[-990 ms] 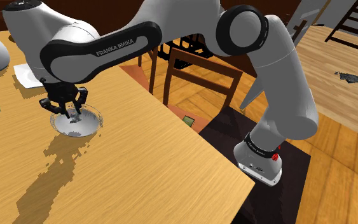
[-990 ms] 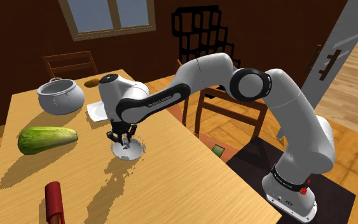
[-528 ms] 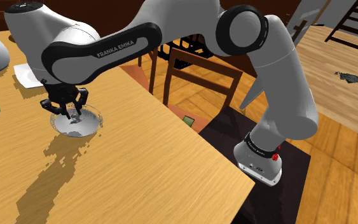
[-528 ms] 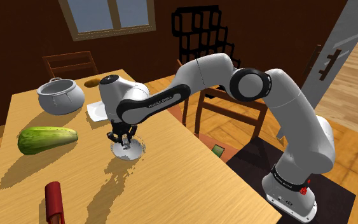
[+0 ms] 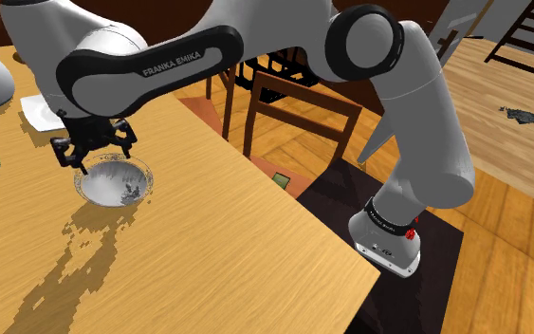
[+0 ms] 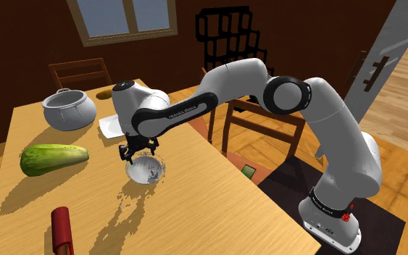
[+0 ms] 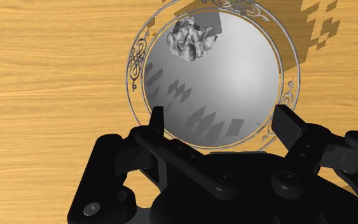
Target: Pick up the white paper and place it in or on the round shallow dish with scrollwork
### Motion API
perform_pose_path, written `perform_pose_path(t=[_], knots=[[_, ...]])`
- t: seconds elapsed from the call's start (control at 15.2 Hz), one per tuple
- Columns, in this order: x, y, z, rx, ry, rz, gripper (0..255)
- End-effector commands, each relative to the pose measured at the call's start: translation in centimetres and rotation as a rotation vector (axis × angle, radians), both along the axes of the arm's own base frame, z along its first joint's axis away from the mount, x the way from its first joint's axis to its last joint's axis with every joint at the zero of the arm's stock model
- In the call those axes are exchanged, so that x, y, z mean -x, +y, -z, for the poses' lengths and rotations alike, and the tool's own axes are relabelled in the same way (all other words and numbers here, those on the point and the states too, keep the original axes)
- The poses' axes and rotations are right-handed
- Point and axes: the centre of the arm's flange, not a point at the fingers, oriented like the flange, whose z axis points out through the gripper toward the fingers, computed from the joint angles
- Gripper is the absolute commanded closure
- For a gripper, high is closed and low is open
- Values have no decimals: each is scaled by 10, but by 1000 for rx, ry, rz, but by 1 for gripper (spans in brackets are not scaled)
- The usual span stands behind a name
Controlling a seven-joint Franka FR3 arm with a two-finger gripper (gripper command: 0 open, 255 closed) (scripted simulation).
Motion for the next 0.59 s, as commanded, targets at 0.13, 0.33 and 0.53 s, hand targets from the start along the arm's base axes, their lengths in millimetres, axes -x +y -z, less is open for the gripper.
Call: perform_pose_path(t=[0.13, 0.33, 0.53], knots=[[3, 1, -34, 0, 0, 0, 0], [3, 1, -34, 0, 0, 0, 0], [3, 1, -34, 0, 0, 0, 0]])
